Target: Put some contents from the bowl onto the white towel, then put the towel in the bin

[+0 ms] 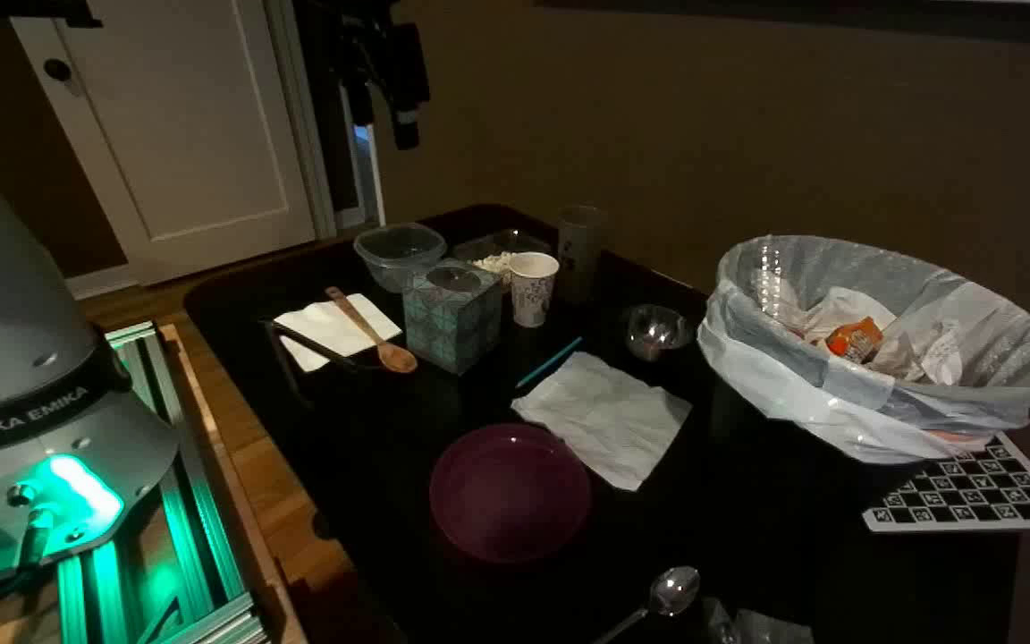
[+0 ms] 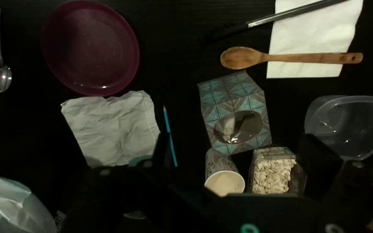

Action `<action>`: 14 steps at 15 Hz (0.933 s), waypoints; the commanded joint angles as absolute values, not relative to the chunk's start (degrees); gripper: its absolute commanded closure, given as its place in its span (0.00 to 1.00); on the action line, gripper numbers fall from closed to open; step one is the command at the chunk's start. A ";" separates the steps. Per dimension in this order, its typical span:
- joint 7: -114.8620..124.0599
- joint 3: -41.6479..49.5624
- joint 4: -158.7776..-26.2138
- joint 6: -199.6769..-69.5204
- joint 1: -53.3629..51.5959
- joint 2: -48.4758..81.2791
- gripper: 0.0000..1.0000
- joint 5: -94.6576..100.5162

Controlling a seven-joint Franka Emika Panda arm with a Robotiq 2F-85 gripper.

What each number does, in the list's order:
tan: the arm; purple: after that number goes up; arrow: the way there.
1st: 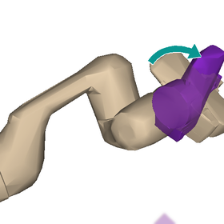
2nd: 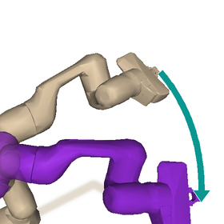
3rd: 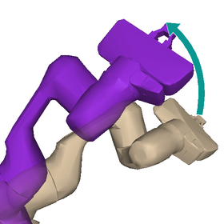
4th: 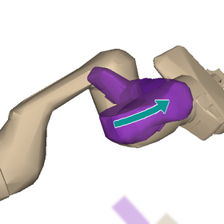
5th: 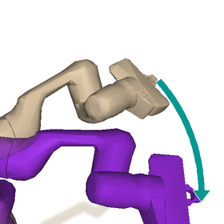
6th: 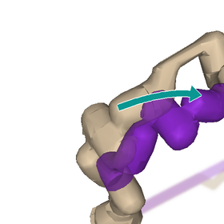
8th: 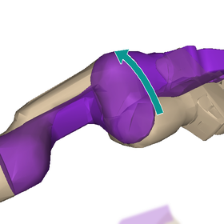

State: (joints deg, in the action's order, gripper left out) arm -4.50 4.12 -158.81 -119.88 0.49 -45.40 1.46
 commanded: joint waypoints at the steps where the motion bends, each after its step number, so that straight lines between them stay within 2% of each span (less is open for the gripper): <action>1: -4.68 3.83 -159.22 -119.72 0.78 -45.28 0.00 1.21; 6: -4.69 3.82 -159.51 -119.73 0.78 -44.89 0.00 1.21; 14: 14.08 -5.50 -155.53 -133.46 0.62 -21.71 0.00 0.27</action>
